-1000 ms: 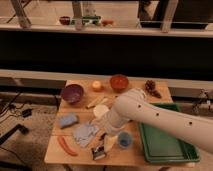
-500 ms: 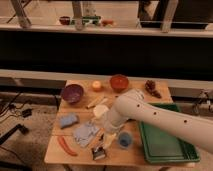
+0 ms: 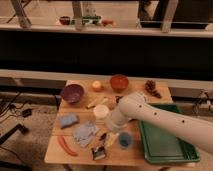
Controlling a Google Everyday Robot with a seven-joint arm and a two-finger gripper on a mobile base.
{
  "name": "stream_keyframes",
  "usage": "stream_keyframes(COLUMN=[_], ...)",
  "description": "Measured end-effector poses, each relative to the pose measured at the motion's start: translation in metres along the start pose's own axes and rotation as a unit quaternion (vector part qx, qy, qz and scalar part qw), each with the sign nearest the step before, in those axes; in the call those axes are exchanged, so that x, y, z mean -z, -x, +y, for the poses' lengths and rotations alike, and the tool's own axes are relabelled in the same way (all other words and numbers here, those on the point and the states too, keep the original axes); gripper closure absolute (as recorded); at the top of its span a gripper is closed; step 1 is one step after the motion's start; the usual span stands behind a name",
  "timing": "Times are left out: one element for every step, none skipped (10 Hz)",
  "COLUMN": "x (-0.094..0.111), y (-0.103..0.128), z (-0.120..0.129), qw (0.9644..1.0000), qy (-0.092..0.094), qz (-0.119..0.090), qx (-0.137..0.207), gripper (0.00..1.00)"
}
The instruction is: Place brush in purple bowl
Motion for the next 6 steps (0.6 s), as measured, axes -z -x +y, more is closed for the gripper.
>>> stream_keyframes(x=[-0.003,-0.007,-0.011,-0.015,-0.018,-0.021], y=[-0.006,-0.012,-0.018,-0.024,-0.029,-0.033], z=[-0.002,-0.003,-0.003,-0.003,-0.003,-0.002], qw=[1.0000,0.9999,0.9999,0.9997,0.9996,0.9994], qy=[0.002,0.005,0.009,0.012,0.016,0.020], qz=[0.000,0.000,0.000,0.000,0.000,0.001], qx=[-0.005,-0.009,-0.015,-0.020,-0.024,-0.028], gripper=[0.20,0.20,0.20,0.20,0.20,0.20])
